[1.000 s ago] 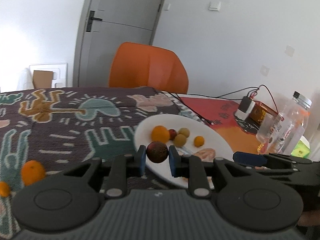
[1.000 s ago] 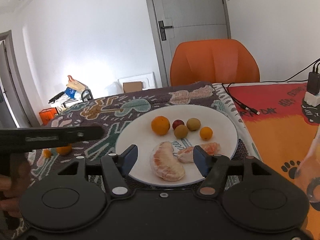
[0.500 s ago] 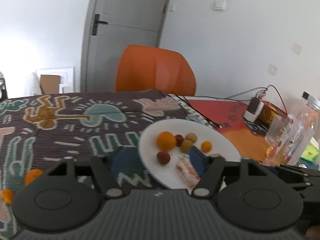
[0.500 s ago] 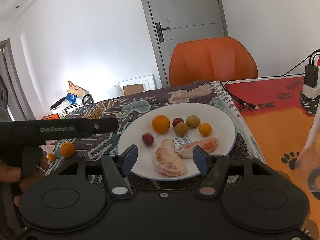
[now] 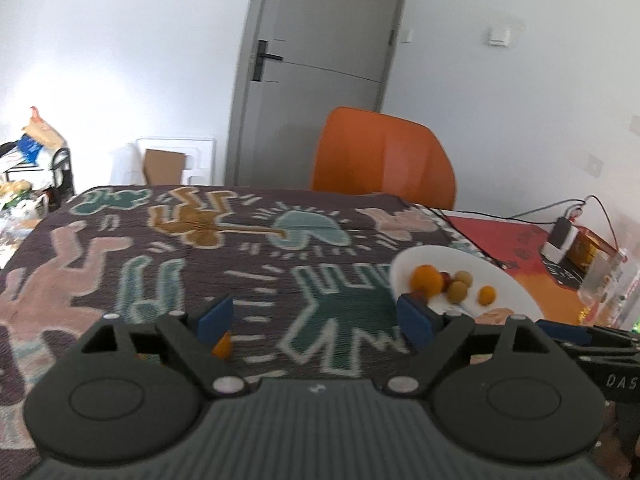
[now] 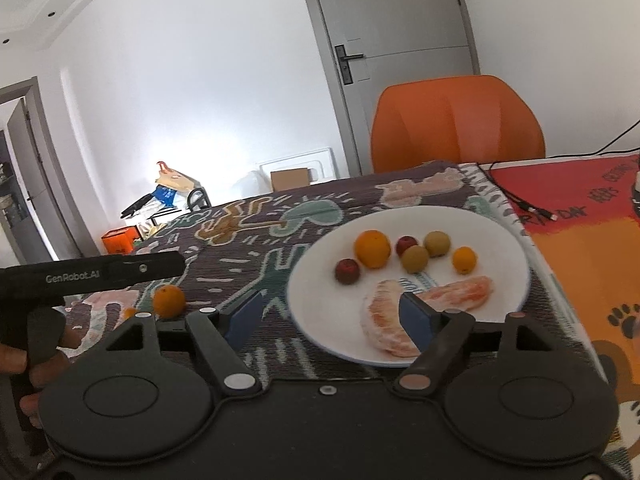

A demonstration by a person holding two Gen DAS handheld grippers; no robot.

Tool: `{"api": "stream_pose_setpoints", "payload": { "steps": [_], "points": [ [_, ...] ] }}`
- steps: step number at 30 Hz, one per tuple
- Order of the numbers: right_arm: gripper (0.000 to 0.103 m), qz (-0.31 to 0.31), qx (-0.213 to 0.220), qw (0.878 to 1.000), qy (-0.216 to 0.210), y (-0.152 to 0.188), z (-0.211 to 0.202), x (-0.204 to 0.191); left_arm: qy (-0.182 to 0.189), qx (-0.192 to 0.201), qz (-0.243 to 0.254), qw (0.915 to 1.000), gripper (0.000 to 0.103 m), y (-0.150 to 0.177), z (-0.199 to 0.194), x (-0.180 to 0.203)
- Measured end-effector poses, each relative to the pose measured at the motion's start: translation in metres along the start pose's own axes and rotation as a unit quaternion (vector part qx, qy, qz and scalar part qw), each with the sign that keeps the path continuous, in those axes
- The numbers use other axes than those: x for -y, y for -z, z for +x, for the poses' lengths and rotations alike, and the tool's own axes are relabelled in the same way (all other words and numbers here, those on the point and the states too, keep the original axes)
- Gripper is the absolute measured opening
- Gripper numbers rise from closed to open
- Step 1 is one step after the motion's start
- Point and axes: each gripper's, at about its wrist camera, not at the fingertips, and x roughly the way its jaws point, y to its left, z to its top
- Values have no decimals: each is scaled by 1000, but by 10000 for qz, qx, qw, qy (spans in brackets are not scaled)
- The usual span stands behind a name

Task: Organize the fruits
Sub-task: 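Move both open tools back toward the two remaining oranges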

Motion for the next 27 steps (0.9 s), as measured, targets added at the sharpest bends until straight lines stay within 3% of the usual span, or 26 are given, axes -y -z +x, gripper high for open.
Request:
{"api": "stream_pose_setpoints", "payload": {
  "steps": [2,6,8,20,27],
  "points": [
    [81,-19,-5,10000,-72,0,3,-6,-81,9,-67,9999,88,2,-4,-9],
    [99,-99,-21,9998,-166,1,8,-19,-228,21,-216,9995,88,6,-11,-25],
    [103,-142,-25,9998,-163,1,12,-24,-214,27,-286,9994,88,7,-14,-33],
    [103,-281,-70,9989,-367,1,24,-50,-635,99,-363,9973,93,11,-23,-72],
    [102,-410,-146,9981,-447,0,31,-68,-751,-71,-482,9960,86,19,-15,-93]
  ]
}}
